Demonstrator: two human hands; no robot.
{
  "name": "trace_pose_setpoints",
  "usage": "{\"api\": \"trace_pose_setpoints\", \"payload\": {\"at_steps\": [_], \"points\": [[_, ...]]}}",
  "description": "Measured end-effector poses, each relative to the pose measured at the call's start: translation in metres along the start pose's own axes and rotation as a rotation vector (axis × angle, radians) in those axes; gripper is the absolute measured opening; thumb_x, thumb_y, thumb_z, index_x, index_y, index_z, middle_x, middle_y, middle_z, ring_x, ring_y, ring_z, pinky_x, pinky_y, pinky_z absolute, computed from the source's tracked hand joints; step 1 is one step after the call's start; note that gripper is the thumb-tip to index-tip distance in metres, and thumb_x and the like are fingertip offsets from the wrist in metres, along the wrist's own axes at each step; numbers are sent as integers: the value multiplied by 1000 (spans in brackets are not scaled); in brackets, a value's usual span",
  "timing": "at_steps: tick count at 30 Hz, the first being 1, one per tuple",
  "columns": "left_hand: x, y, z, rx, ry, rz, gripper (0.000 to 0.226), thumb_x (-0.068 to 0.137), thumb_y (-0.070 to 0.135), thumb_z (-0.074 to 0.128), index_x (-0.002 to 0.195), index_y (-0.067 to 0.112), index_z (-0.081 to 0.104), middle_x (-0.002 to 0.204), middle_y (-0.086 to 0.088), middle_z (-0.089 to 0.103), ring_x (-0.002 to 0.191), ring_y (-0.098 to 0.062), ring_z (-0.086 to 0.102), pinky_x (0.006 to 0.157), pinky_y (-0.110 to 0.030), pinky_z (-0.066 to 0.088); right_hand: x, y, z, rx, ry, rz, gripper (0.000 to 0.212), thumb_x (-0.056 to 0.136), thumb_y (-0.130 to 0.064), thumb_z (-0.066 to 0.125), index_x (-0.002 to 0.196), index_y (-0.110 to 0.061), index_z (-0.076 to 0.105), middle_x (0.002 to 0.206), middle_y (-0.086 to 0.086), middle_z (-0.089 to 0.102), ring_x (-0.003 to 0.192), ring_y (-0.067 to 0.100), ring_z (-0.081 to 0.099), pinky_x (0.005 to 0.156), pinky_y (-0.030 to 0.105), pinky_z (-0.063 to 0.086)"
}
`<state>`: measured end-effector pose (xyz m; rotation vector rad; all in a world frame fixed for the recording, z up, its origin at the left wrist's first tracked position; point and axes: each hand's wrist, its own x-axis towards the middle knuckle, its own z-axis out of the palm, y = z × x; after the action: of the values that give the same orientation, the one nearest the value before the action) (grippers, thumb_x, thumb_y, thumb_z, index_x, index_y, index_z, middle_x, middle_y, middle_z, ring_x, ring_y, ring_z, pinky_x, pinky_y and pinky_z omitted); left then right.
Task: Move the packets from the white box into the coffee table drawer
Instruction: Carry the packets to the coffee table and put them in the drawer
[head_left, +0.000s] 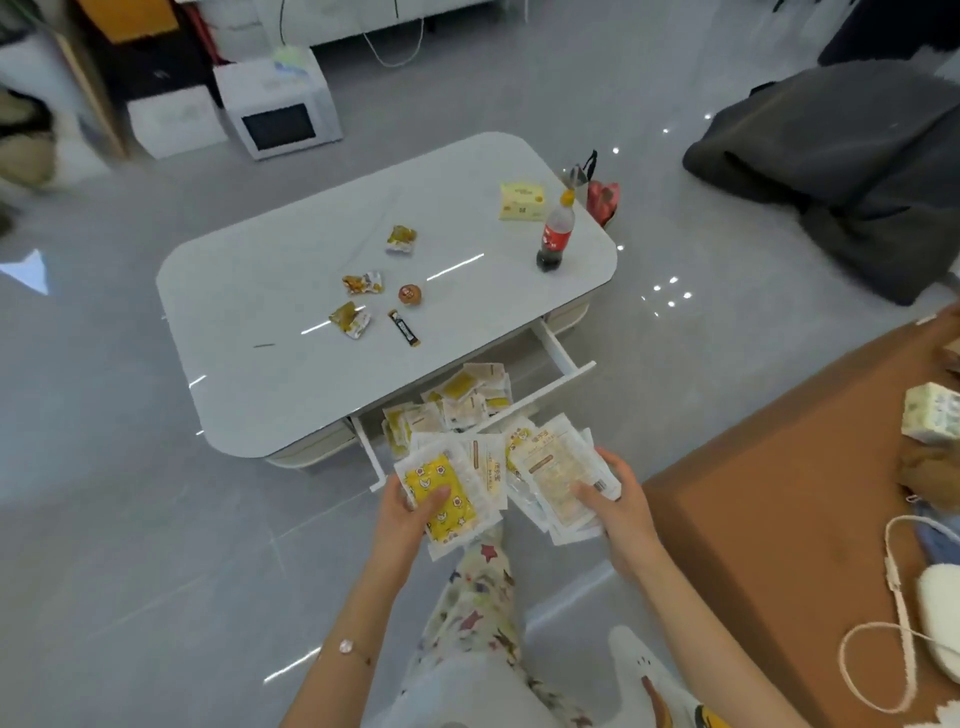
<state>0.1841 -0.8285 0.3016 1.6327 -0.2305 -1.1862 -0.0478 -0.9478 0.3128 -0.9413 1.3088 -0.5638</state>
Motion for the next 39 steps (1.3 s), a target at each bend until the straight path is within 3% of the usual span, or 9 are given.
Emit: {"api": "trace_pose_setpoints", "payload": {"at_steps": [4, 12, 18, 22, 25, 29, 32, 37, 39], "points": [[55, 15, 7, -26, 44, -26, 52, 82, 12, 72, 129, 18, 48, 113, -5, 68, 99, -20, 69, 77, -36, 59, 66, -29, 15, -93, -66, 21, 41, 85, 0, 67, 115, -24, 53, 115, 8, 64, 101, 24, 66, 74, 28, 58], [151, 37, 31, -87, 121, -134, 46, 83, 11, 70, 123, 19, 50, 110, -6, 68, 96, -24, 69, 67, -30, 59, 195, -65, 33, -218, -141, 128, 47, 82, -4, 72, 112, -38, 56, 119, 5, 63, 107, 26, 63, 91, 49, 54], [280, -47, 32, -121, 238, -290, 55, 81, 15, 73, 129, 18, 47, 117, -11, 66, 101, -26, 68, 82, -47, 58, 342, 2, 62, -391, -242, 187, 47, 84, -8, 71, 122, -28, 51, 123, 5, 59, 110, 24, 61, 88, 47, 55], [369, -130, 28, -184, 365, -392, 49, 85, 9, 70, 127, 20, 46, 114, -7, 64, 102, -25, 65, 86, -48, 55, 443, 74, 91, -498, -309, 223, 46, 85, -6, 68, 124, -23, 50, 115, -4, 56, 100, 10, 60, 71, 24, 57], [421, -182, 22, -185, 433, -431, 49, 88, 10, 66, 131, 19, 43, 118, -7, 61, 107, -27, 61, 93, -50, 51, 501, 120, 111, -541, -361, 272, 45, 87, 1, 63, 124, -22, 49, 108, -9, 54, 93, 3, 57, 62, 18, 55], [469, -242, 10, -109, 488, -443, 42, 90, 18, 65, 125, 29, 43, 129, -7, 56, 115, -27, 57, 99, -52, 46, 553, 168, 138, -599, -401, 216, 45, 88, 4, 60, 126, -17, 48, 104, -12, 53, 91, 3, 54, 65, 11, 47], [484, -261, 8, -32, 485, -440, 34, 92, 20, 63, 117, 33, 43, 129, -7, 56, 114, -28, 58, 96, -50, 49, 570, 198, 148, -571, -374, 161, 45, 86, 6, 61, 123, -16, 51, 107, -7, 59, 98, 8, 58, 80, 15, 50], [469, -247, 25, 291, 495, -352, 59, 94, 19, 58, 145, 18, 28, 143, -5, 42, 113, -20, 55, 89, -35, 48, 561, 213, 147, -646, -312, 171, 60, 86, 3, 59, 139, -20, 43, 126, -2, 54, 112, 13, 52, 92, 25, 47], [450, -232, 29, 378, 493, -301, 64, 95, 22, 57, 149, 23, 23, 151, -7, 32, 130, -26, 44, 101, -40, 42, 551, 202, 145, -757, -332, 198, 69, 85, -2, 63, 145, -22, 35, 142, 0, 46, 126, 19, 46, 104, 35, 42]]}}
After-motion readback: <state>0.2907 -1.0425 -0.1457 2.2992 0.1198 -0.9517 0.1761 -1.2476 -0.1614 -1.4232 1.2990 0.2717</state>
